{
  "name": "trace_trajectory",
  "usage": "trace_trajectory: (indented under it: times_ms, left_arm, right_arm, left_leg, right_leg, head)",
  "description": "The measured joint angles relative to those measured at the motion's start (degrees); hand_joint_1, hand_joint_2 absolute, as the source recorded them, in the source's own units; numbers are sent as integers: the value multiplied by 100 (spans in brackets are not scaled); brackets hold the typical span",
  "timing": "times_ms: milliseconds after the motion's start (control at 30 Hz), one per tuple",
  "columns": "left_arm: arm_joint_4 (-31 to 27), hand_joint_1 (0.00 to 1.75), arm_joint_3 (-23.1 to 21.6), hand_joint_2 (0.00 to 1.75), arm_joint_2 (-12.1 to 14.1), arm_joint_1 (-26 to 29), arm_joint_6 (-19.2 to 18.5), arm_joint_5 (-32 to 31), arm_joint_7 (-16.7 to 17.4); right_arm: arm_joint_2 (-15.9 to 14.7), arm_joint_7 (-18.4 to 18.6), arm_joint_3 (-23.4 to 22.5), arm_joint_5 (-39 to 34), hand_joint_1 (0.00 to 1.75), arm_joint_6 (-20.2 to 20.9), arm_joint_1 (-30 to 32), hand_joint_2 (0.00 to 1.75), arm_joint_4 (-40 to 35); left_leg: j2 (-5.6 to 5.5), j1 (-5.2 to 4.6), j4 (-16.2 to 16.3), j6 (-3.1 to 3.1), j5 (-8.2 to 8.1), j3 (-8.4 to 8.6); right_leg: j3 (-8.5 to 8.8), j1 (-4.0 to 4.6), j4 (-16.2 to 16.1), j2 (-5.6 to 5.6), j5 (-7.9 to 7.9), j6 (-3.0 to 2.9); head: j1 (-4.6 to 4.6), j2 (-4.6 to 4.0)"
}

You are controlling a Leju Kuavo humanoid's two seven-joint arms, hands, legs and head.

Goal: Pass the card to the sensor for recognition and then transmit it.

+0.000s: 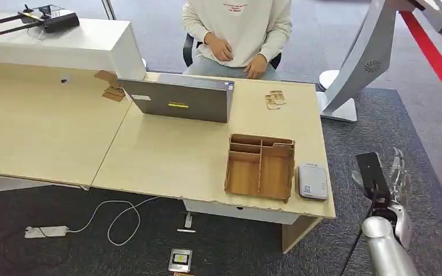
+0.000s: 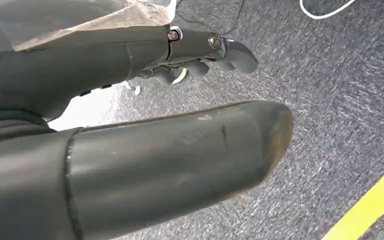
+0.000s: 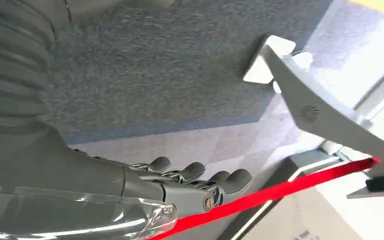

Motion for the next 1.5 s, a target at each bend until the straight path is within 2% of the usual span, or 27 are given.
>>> trace_trajectory:
  times_ms: [233,600,867,1067,1500]
  left_arm:
    - [0,0,-4,0,2,-1,2,-39,-35]
    - [0,0,-4,0,22,-4,-9,4,-61]
    - [0,0,-24,0,26,-3,-9,-96,-100]
    - [0,0,-59,0,26,-12,-28,-151,-101]
    - [0,0,-153,0,26,-14,-31,-142,-94]
  right_arm:
    - [135,57,373,70,0,194,-1,175,-552]
    - [341,-177,862,317,0,435,-233,175,-638]
    - [424,-378,1214,802,0,592,-603,175,-439]
    - [435,-654,1434,1150,0,776,-924,175,-23]
    - [514,-730,1713,1263,0,874,-1336,175,586]
  left_leg:
    - [0,0,0,0,0,-1]
    - [-1,0,-1,-1,1,-1]
    - [-2,1,-1,-5,4,-4]
    - [-3,0,0,-4,4,-4]
    - [-2,0,0,-4,4,-5]
  right_leg:
    - [1,0,1,0,0,0]
    - [-2,0,3,0,1,-1]
    - [-3,0,3,-4,1,-1]
    - [-3,0,3,-4,1,-1]
    - [-6,0,3,-4,0,-1]
  head:
    - [2,0]
    - [0,0]
    - [0,0]
    - [2,0]
    - [2,0]
